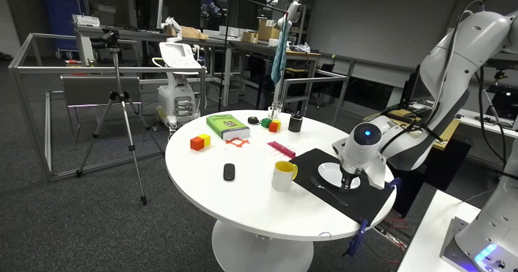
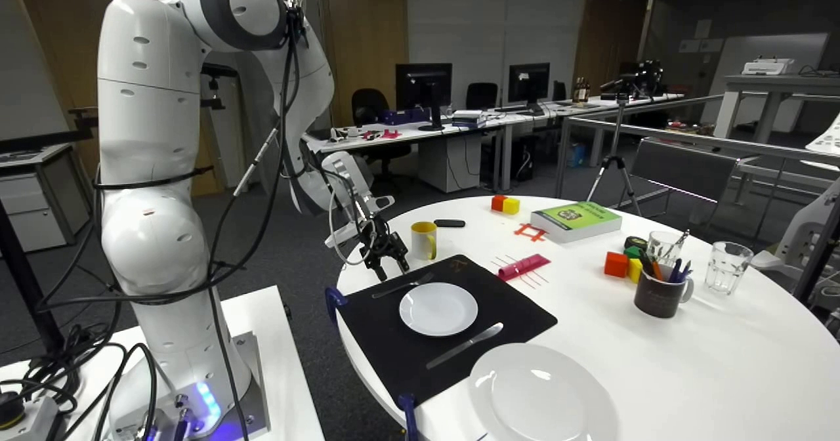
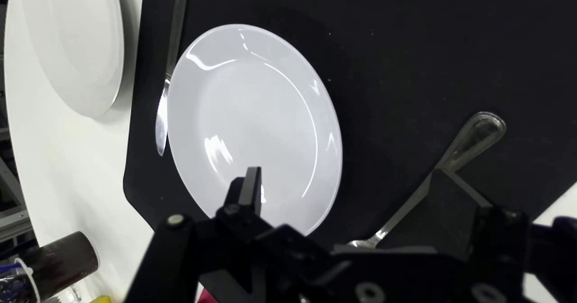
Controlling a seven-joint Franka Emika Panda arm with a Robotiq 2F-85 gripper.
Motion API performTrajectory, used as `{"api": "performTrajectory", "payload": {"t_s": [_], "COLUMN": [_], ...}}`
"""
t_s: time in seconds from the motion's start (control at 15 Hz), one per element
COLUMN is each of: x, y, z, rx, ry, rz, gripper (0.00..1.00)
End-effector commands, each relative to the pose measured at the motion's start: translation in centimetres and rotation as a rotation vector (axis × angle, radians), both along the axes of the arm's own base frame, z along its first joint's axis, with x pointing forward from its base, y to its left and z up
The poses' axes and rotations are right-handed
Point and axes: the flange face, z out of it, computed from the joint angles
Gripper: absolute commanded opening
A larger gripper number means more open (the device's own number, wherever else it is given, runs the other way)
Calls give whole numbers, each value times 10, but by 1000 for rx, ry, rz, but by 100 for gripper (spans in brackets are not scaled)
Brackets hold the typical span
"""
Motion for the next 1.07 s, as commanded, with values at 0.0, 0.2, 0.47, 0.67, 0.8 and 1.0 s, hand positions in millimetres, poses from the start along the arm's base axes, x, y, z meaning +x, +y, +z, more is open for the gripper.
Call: {"api": "performTrajectory", "payload": {"t_s": [0.0,0.2,0.47,0.67,0.8,1.0], "x": [9,12,17,20,22,25], "y": [3,2,2,1,0,-3], "z": [-11,-21,-30,-34,-37,-41], "rx": [-57,-88,-116,-131,-142,-152], "ry": [-24,-20,-12,-9,-7,-7], "rz": [-7,-12,-22,-30,-37,-41], "gripper": [100,100,100,100,100,100]}}
